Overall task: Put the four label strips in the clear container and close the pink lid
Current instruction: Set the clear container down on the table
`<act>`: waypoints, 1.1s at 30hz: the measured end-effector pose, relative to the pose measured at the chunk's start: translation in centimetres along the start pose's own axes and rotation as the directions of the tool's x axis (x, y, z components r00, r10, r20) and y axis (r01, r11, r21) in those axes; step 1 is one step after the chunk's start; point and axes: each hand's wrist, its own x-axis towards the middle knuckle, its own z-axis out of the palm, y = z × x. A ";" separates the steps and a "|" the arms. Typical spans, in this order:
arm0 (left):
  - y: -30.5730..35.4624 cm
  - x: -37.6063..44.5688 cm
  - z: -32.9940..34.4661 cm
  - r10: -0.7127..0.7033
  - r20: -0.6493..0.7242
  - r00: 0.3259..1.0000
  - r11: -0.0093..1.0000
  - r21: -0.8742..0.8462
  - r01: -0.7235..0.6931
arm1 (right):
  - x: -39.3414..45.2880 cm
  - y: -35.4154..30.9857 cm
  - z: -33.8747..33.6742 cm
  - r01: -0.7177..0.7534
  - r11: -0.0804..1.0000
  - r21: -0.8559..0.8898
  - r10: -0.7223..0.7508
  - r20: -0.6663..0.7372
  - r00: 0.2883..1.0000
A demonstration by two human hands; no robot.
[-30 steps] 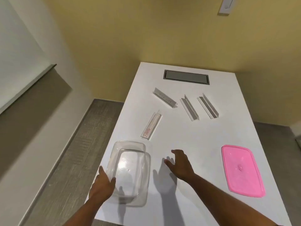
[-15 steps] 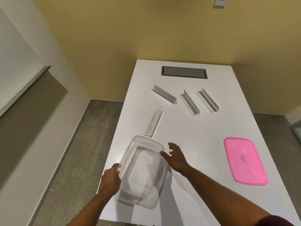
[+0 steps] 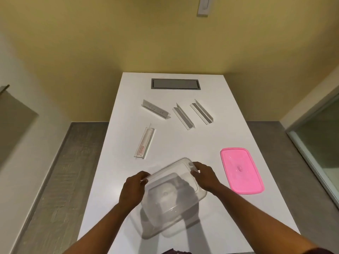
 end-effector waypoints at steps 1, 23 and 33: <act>0.6 0.0 0.7 0.003 -0.019 1.000 0.999 -0.054 -0.004 | -0.4 1.0 -0.6 -0.023 0.999 0.023 0.024 -0.023 0.999; 3.4 -3.3 10.6 -0.325 0.341 0.882 0.841 -0.323 0.434 | -3.3 11.5 -2.5 -0.376 0.867 0.326 0.355 0.125 0.927; 4.0 -2.9 10.9 -0.361 0.355 0.862 0.839 -0.279 0.467 | -2.5 11.8 -3.0 -0.395 0.884 0.250 0.349 0.206 0.914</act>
